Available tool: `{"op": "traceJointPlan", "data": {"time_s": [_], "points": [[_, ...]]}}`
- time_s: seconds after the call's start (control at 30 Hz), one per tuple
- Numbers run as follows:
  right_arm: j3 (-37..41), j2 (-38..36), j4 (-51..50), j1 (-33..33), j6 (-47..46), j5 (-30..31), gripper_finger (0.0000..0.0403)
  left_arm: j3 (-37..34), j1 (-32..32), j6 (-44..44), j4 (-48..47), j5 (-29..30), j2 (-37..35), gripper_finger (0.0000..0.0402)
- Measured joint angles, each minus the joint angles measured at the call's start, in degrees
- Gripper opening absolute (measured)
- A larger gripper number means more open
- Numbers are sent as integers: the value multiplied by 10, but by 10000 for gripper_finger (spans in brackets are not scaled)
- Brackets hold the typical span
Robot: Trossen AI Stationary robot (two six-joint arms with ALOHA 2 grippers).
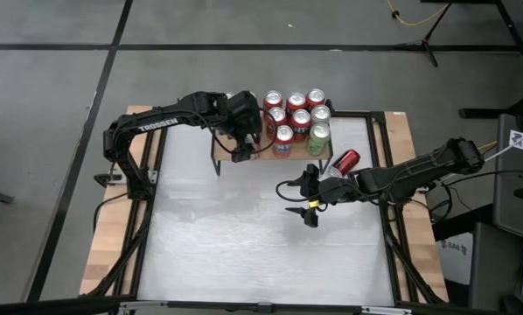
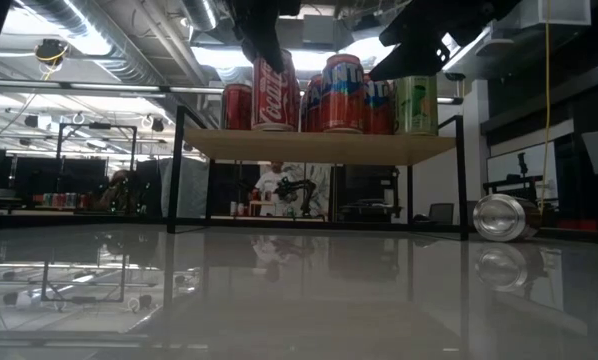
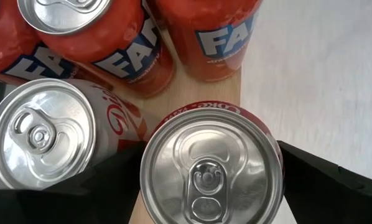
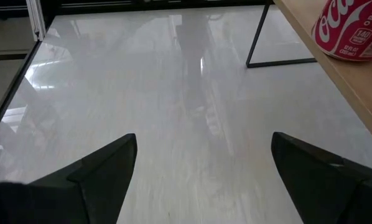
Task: Place canned beverage on shelf
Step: Put the red white soda can on the shelf aligned with the other red white soda can
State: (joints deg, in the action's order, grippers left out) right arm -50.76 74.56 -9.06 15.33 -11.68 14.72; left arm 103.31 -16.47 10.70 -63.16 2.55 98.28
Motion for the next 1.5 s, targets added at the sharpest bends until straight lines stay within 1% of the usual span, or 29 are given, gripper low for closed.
{"op": "traceJointPlan", "data": {"time_s": [0.77, 0.87, 1.07, 1.5], "points": [[0, 0, 0, 0, 0, 0, 360, 0, 0, 0, 0, 0, 0, 326], [0, 0, 0, 0, 0, 0, 360, 0, 0, 0, 1, -1, 0, 335], [0, 0, 0, 0, 0, 0, 360, 0, 0, 0, 1, -1, 0, 367], [0, 0, 0, 0, 0, 0, 360, 0, 0, 0, -2, -1, -7, 370]]}}
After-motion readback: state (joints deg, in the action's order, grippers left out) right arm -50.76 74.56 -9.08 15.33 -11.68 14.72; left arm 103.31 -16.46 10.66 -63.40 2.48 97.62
